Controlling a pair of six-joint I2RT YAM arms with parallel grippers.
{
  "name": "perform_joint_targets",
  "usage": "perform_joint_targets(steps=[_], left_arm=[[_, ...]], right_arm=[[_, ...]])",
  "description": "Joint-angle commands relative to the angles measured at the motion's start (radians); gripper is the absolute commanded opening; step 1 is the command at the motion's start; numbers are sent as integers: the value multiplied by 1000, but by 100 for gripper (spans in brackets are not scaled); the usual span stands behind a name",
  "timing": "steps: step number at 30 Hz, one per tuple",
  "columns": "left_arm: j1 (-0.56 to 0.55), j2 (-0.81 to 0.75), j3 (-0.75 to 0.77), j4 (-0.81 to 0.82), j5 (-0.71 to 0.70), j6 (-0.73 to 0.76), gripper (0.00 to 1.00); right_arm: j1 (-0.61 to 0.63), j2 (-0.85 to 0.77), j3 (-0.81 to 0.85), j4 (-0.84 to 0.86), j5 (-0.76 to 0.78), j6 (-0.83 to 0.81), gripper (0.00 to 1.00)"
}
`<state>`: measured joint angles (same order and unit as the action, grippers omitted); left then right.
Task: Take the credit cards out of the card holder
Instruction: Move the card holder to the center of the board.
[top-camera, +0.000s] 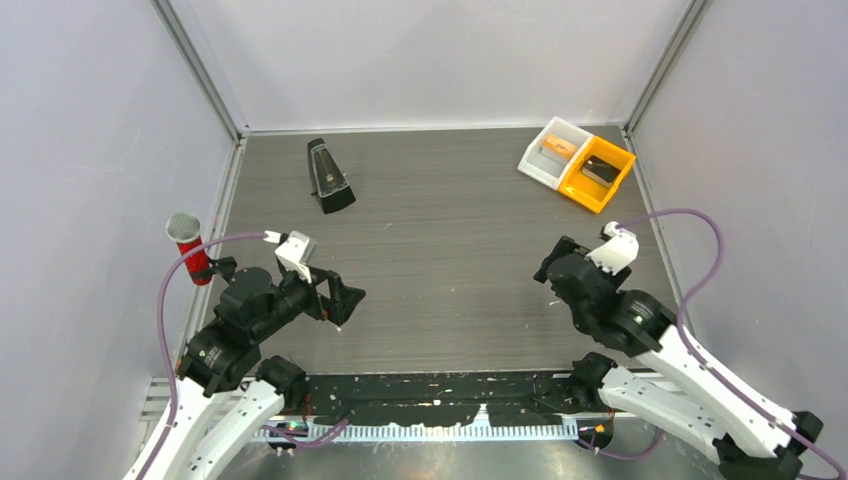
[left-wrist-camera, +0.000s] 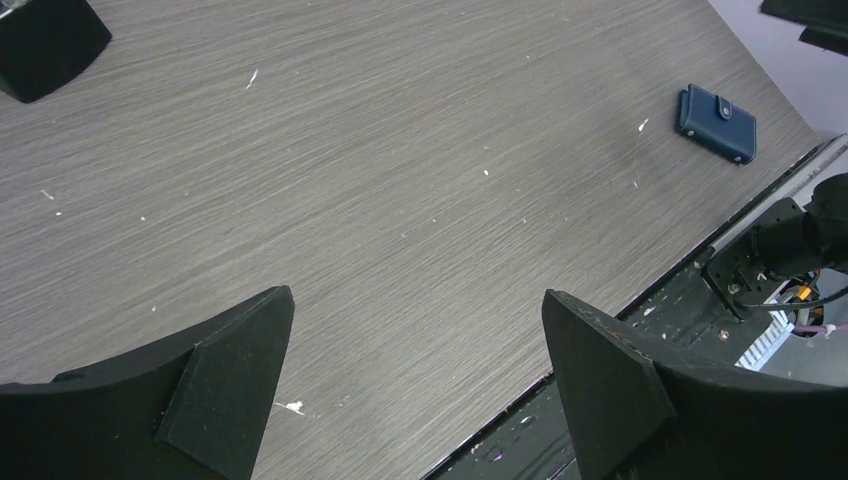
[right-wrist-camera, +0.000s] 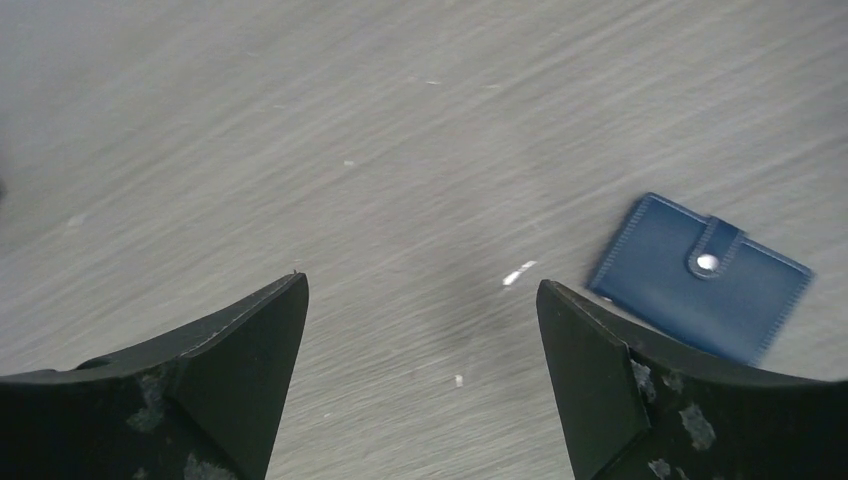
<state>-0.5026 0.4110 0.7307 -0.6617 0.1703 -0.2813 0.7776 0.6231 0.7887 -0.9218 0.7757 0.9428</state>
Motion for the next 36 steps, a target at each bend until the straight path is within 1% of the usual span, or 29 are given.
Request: perform_joint_targets(steps=[1,3,4,5,6,7,8,10,15,19,24,31,36], left_arm=[[4,10,26,47,23,-1,99],[4,10,26,45,22,-2,99],[4,10,26,46,22,-2,99],[4,9,27,45,23,-4,99],[4,6,27,45,22,-4,99],[4,4,26,45,23,-4,99],[4,2,26,46,22,-4,99],[4,0,24,48,26,-4,99],[4,6,25,47,34,-4,99],[4,11,25,46,36,-1,99],[4,30,35,34,36,4,99],[3,41,38,24,23,8,99],[4,54,42,20,14,10,99]], right_arm=[[-25,125,50,-142,154,205,91],[-77,167,51,-167,140,223,89],[-134,191,45,-171,131,220,87],[-166,214,40,-170,107,214,87],[-236,225,28,-165,92,197,85],[-271,246,21,-157,60,186,84],[-336,255,2,-136,42,160,83],[-411,275,-38,-87,1,125,81],[-540,343,-117,49,-86,77,80],[-599,427,-135,112,-87,61,79],[-695,531,-138,147,-143,55,80],[-800,583,-207,271,-203,-2,81],[-843,622,-214,317,-258,-38,80]])
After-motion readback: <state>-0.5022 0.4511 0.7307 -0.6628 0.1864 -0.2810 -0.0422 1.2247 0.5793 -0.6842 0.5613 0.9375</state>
